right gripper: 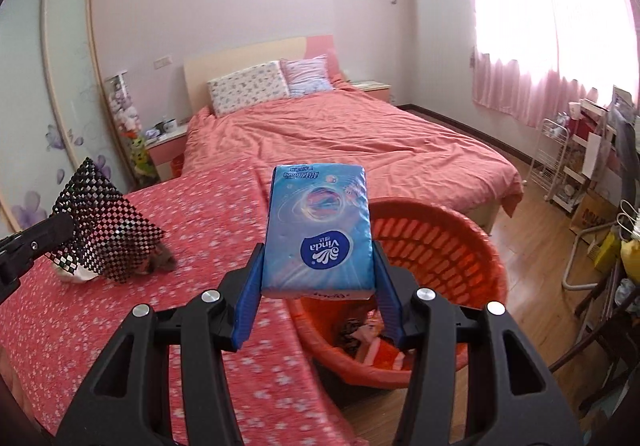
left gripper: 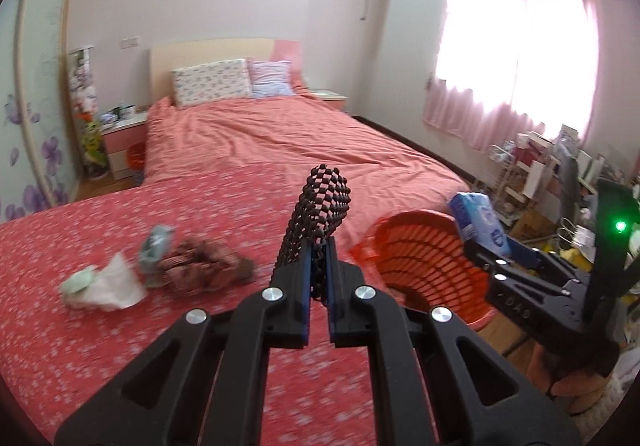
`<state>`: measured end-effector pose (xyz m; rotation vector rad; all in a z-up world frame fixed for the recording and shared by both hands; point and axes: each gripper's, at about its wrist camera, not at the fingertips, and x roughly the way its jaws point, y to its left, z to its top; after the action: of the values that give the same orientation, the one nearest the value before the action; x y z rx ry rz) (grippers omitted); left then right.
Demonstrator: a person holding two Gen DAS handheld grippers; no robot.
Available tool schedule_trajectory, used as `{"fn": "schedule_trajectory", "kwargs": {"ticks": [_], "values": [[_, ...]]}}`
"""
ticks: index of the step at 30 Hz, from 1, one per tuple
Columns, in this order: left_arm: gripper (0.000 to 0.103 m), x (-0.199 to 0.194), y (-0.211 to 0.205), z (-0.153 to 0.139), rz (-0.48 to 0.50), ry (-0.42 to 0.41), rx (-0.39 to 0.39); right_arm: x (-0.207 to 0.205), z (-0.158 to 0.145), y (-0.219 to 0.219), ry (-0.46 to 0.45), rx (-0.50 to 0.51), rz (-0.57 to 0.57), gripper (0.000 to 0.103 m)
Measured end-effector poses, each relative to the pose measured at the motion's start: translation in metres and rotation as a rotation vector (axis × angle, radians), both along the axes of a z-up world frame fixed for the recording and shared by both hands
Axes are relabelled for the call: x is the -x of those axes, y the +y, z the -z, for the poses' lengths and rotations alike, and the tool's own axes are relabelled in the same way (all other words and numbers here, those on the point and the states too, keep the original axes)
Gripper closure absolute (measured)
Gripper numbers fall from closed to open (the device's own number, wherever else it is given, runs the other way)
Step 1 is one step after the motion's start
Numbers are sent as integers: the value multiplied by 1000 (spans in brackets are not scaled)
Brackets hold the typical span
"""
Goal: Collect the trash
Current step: 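Carry the mesh pad and tissue pack over the orange basket and release both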
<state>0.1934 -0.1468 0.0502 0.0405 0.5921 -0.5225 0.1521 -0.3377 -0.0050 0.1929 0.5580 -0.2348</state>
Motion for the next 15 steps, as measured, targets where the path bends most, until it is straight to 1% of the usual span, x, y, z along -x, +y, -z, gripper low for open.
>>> {"fn": "schedule_trajectory", "kwargs": {"ticks": [4,9,15], "values": [[96,-1,-38,2,70,3,4,-1,4,-25,1,-6,38,52],[96,-12,-78,7,134,19,10,-7,16,-53,12,-28,78,52],[96,-20,-126,24,199,45,3,-11,27,-77,25,-56,106,52]]}}
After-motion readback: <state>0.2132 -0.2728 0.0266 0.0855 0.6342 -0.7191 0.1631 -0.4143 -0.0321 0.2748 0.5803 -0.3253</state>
